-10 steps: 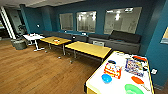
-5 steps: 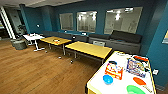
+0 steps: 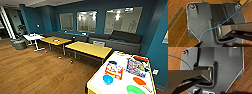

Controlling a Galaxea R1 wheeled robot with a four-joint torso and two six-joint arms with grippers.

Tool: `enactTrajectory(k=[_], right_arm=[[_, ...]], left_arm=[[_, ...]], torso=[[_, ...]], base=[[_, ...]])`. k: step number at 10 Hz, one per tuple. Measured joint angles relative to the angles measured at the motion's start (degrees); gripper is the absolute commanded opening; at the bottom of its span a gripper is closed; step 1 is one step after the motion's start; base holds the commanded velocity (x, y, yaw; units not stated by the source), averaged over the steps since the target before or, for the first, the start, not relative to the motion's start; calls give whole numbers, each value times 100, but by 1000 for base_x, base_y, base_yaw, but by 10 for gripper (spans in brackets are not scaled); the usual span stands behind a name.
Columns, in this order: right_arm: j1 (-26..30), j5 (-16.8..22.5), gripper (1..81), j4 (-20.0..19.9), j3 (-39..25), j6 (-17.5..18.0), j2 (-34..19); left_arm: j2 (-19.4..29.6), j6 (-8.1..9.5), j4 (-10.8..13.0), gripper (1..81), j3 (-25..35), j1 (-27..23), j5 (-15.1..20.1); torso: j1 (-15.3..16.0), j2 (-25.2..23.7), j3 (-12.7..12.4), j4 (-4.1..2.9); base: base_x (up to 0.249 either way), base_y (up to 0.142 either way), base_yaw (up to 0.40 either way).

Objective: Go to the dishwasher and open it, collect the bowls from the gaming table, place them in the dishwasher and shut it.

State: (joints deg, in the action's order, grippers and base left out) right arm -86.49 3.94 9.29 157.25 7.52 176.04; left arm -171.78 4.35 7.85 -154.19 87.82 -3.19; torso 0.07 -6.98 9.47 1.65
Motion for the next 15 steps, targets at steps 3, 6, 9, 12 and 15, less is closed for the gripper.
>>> enactTrajectory(k=[3, 6, 9, 12, 15], right_arm=[[0, 0, 811, 0, 0, 0, 0], [17, -2, 811, 0, 0, 0, -16], [-17, 5, 811, 0, 0, 0, 12], [0, -4, 811, 0, 0, 0, 15], [-17, 2, 811, 0, 0, 0, 17]], left_arm=[[5, 0, 2, 811, 0, 0, -2], [-24, -2, 6, 811, 2, 73, 9], [5, -2, 6, 811, -4, -28, -11], [5, -2, 6, 811, 0, 2, 4], [5, 0, 5, 811, 0, 0, -5]], torso=[[0, 0, 0, 0], [0, 0, 0, 0], [0, 0, 0, 0], [0, 0, 0, 0], [0, 0, 0, 0]], base=[[0, 0, -255], [0, 0, -348], [0, 0, -351], [0, 0, -352], [0, 0, -357]])
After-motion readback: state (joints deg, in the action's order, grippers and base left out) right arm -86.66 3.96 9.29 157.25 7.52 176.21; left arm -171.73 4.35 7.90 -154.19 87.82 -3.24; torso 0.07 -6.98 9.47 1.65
